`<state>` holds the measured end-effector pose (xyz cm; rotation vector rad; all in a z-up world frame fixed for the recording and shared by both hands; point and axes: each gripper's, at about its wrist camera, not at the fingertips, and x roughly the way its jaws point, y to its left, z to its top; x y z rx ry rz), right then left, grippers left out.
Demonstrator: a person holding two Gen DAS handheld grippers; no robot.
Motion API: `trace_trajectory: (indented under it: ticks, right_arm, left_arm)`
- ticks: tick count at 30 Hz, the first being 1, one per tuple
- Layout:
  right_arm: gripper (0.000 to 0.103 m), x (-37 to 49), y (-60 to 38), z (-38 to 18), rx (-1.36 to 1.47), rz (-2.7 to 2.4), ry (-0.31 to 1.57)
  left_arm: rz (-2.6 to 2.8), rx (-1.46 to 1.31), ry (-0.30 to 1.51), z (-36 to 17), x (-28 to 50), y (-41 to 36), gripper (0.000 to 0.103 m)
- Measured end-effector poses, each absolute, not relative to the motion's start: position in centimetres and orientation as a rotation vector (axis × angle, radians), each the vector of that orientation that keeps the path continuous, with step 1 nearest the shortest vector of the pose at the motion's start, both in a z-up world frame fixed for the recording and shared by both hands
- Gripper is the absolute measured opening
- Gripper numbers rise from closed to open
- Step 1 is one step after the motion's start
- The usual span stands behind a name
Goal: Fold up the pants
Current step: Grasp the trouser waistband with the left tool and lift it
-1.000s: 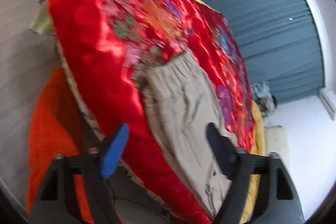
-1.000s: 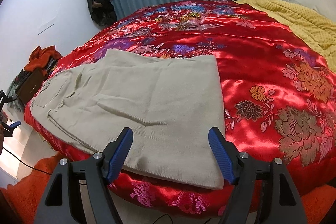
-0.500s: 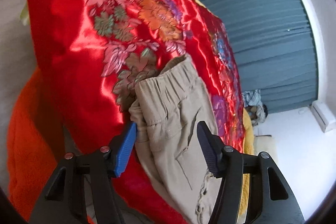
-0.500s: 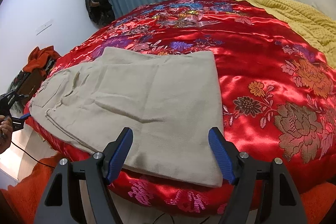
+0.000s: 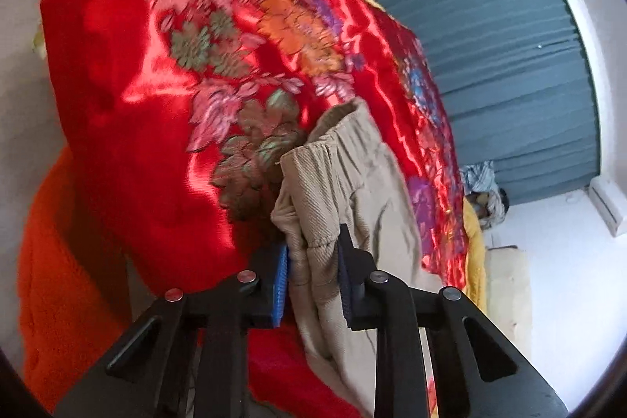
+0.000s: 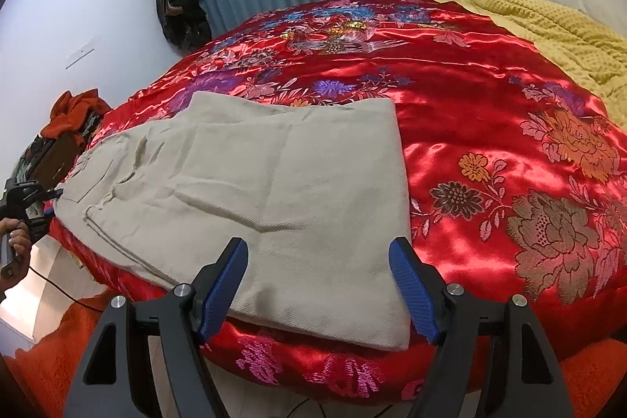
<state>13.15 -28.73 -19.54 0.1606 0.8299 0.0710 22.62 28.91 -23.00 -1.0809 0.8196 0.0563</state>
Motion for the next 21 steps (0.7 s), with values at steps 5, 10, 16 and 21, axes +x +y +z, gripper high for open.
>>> trace_trajectory:
  ticks: [5, 10, 16, 21]
  right_arm:
    - [0.074, 15.6, -26.0, -15.7, 0.256, 0.259, 0.820]
    - [0.053, 26.4, -19.6, -16.4, 0.668, 0.672, 1.035]
    - [0.045, 35.9, -14.4, -24.4, 0.684, 0.434, 1.334]
    - [0.040, 34.9, -15.3, -22.3, 0.720, 0.467, 1.271]
  left_arm:
    - [0.009, -0.933, 0.766, -18.4, 22.7, 26.9, 0.019]
    - [-0.082, -0.864, 0.721, -14.5, 22.8, 25.0, 0.019]
    - [-0.174, -0.818, 0.690, -12.4, 22.7, 23.1, 0.019]
    - [-0.209, -0.815, 0.678, -11.7, 22.6, 22.7, 0.019]
